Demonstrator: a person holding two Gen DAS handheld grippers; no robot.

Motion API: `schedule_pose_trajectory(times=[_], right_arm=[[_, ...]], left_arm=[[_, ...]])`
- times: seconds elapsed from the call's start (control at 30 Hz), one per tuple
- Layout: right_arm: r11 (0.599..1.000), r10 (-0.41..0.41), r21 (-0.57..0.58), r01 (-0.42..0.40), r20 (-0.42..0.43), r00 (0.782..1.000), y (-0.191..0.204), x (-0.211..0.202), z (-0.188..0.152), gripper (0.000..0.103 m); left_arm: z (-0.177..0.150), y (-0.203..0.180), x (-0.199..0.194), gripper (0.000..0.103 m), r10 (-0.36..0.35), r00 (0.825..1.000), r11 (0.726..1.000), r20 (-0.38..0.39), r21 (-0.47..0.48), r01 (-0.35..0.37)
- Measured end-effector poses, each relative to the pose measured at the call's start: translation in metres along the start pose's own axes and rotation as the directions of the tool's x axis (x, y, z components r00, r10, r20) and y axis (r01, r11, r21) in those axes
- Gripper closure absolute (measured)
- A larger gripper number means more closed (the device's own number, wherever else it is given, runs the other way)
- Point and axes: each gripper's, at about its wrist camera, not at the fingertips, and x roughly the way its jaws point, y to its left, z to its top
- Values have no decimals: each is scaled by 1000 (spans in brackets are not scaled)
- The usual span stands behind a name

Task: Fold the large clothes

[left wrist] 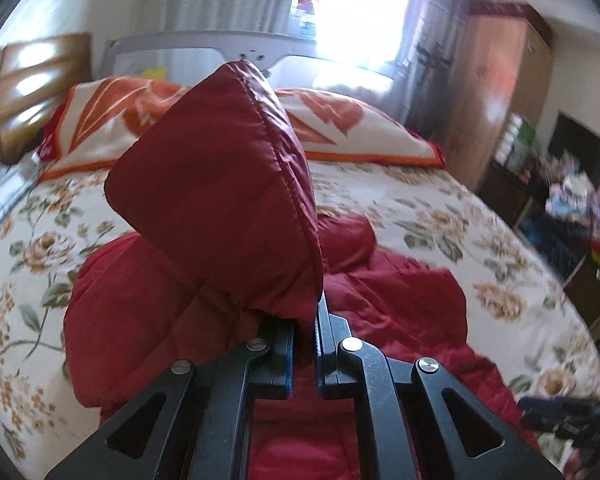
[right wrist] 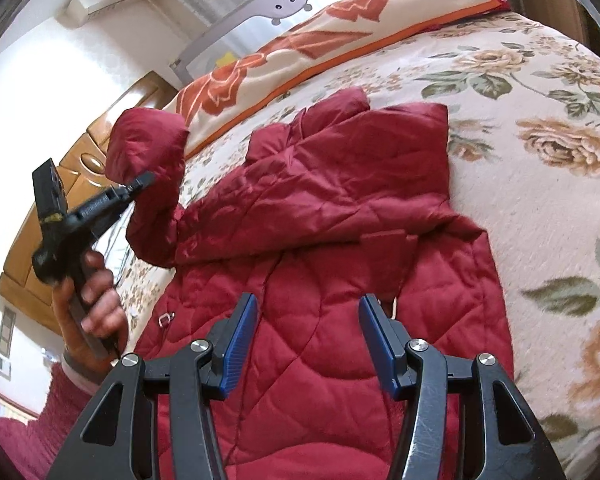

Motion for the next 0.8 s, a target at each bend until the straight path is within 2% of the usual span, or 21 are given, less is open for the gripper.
schedule_pose_trajectory(times=[0.17, 0.33, 0.53, 0.6, 0.67, 0.7, 0.73, 0.8], right_arm=[[1000, 6, 27, -6, 17, 1000, -11, -1, 9, 48], [995, 22, 95, -27, 50, 998, -31, -2, 24, 48], [984, 44, 168, -55, 70, 997, -52, 9, 46, 48], [979, 60, 192, -71, 66, 996, -58, 18, 55, 47], [971, 86, 216, -99, 64, 994, -62, 26, 61, 39], [964, 106, 240, -119, 68, 992, -65, 31, 66, 29], [957, 118, 259, -132, 69, 991, -67, 35, 68, 26], [933, 177, 303, -193, 80, 981, -71, 45, 77, 26]], left_arm=[[-7, -42, 23, 98, 28, 999, 992, -38, 124, -23], [-25, -77, 61, 97, 72, 992, 967, -102, 249, -44], [-44, -91, 93, 92, 108, 978, 941, -179, 336, -42], [-45, -92, 94, 85, 90, 978, 937, -190, 348, -19], [-44, -92, 93, 80, 63, 977, 935, -206, 355, 15], [-44, -93, 93, 80, 59, 977, 932, -207, 361, 20], [-44, -93, 93, 80, 59, 976, 930, -210, 367, 22], [-43, -94, 94, 80, 64, 975, 926, -213, 377, 21]])
